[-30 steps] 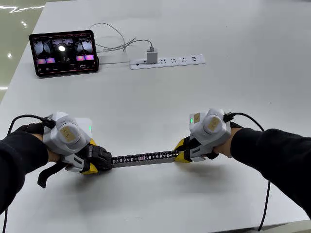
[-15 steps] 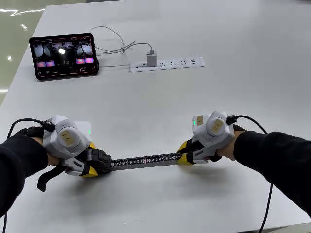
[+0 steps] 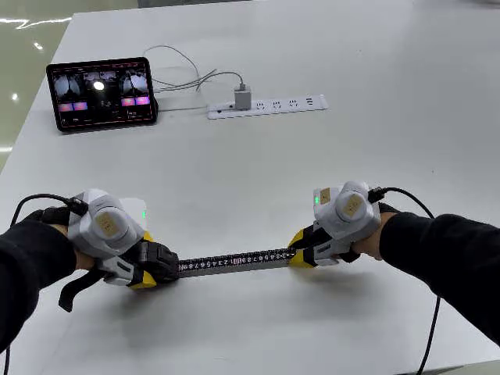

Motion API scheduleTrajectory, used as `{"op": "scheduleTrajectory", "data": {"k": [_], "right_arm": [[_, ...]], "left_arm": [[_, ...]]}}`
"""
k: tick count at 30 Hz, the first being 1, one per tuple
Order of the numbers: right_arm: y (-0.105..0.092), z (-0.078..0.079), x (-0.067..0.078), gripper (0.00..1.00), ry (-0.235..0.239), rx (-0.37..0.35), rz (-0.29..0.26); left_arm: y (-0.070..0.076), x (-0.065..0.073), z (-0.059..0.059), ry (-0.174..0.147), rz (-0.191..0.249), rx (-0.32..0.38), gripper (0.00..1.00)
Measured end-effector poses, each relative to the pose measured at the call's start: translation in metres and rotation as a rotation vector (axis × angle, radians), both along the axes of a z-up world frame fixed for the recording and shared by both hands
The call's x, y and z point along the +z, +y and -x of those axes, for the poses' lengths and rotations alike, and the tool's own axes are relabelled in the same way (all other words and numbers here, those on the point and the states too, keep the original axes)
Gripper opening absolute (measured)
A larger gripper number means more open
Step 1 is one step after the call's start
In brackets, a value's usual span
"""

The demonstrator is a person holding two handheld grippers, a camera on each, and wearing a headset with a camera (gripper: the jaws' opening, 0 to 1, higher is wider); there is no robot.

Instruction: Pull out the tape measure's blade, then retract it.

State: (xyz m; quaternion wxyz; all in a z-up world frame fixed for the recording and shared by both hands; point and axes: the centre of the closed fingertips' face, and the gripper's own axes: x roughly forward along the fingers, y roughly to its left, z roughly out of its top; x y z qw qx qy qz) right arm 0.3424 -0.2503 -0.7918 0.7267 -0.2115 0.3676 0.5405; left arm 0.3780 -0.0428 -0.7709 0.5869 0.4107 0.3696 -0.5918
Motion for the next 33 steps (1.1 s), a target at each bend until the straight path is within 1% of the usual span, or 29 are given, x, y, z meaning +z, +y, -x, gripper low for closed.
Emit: {"op": "scheduleTrajectory", "data": {"k": [9,33], "right_arm": [[-0.001,0.000,0.001,0.09,0.000,0.000,0.000],[-0.022,0.004,0.002,0.09,0.006,-0.023,0.007]], "left_arm": [[0.001,0.000,0.000,-0.001,-0.001,0.000,0.33],[-0.001,0.001,0.001,-0.003,-0.002,0.000,0.33]]}}
